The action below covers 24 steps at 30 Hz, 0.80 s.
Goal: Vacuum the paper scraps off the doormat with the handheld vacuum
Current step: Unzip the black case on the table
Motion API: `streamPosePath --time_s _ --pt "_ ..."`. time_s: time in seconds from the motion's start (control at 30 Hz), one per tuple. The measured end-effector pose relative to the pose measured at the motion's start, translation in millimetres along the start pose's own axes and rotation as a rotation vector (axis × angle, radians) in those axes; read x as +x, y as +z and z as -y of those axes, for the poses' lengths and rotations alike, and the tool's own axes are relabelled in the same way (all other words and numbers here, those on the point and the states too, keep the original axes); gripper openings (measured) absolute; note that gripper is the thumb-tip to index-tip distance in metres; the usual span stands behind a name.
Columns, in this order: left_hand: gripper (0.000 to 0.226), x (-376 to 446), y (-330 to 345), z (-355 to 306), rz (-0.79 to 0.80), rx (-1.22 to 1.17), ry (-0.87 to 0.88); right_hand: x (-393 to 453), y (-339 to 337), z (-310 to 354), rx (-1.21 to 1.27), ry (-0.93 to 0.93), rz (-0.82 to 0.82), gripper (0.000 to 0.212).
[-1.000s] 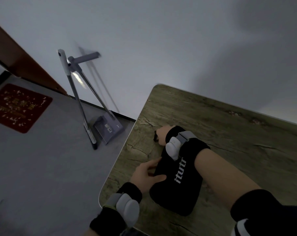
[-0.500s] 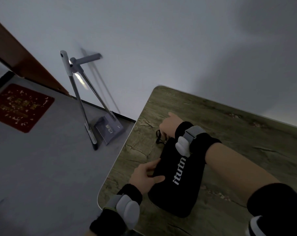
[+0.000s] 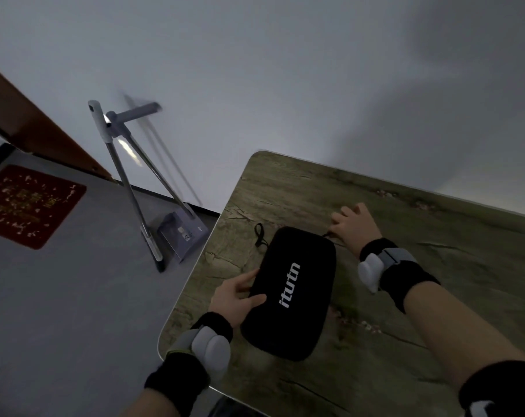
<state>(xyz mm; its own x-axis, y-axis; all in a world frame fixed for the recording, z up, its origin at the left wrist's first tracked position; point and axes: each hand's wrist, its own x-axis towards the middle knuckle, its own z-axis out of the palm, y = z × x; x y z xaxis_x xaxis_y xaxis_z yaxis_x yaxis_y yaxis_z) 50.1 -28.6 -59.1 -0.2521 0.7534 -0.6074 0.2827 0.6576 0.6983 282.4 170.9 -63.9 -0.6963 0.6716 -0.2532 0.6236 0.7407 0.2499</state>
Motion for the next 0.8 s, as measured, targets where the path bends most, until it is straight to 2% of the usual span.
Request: streamPosePath --time_s 0.13,0.23,0.27,0.33,0.37,0.4,0.5,0.57,0.6,0.67,0.8 --pt "0.057 -0.8 1.7 -2.4 -0.017 0.014 -0.020 -50.6 20.2 5.0 0.138 0.145 -0.019 0.035" --pt "0.054 -4.2 5.1 -6.1 -0.007 0.004 -0.031 -82.2 34.2 24.9 0.226 0.230 0.025 0.034" --pt "0.055 -2.8 5.1 -6.9 -0.010 -0.006 -0.043 -85.6 31.3 34.3 0.213 0.255 -0.009 0.033" --pt "0.056 -4.6 5.1 -11.8 0.000 0.002 -0.040 -100.9 16.8 51.1 0.204 0.310 -0.053 0.015" --pt "0.057 -4.7 4.6 -14.1 0.010 0.009 -0.034 -106.3 16.5 60.4 0.217 0.312 -0.022 0.007" --pt "0.058 -5.2 3.7 -16.5 0.028 0.007 -0.034 -112.4 14.7 72.9 0.247 0.343 -0.020 0.012" --pt "0.058 -5.9 2.2 -20.9 0.082 -0.020 -0.036 -130.3 21.5 111.0 0.254 0.349 -0.185 0.015" --pt "0.058 -4.9 2.1 -20.1 0.084 -0.023 -0.015 -143.3 29.3 135.1 0.201 0.328 -0.267 0.004" --pt "0.058 -4.5 0.9 -18.5 0.092 -0.025 -0.003 -149.8 30.8 148.1 0.176 0.312 -0.259 0.009" --pt "0.058 -5.4 0.7 -17.8 0.105 -0.021 0.027 -161.8 31.2 167.5 0.186 0.333 -0.274 0.005" --pt "0.057 -12.0 -3.4 -16.3 0.131 -0.007 0.094 -180.9 27.7 212.9 0.278 0.414 -0.297 0.029"
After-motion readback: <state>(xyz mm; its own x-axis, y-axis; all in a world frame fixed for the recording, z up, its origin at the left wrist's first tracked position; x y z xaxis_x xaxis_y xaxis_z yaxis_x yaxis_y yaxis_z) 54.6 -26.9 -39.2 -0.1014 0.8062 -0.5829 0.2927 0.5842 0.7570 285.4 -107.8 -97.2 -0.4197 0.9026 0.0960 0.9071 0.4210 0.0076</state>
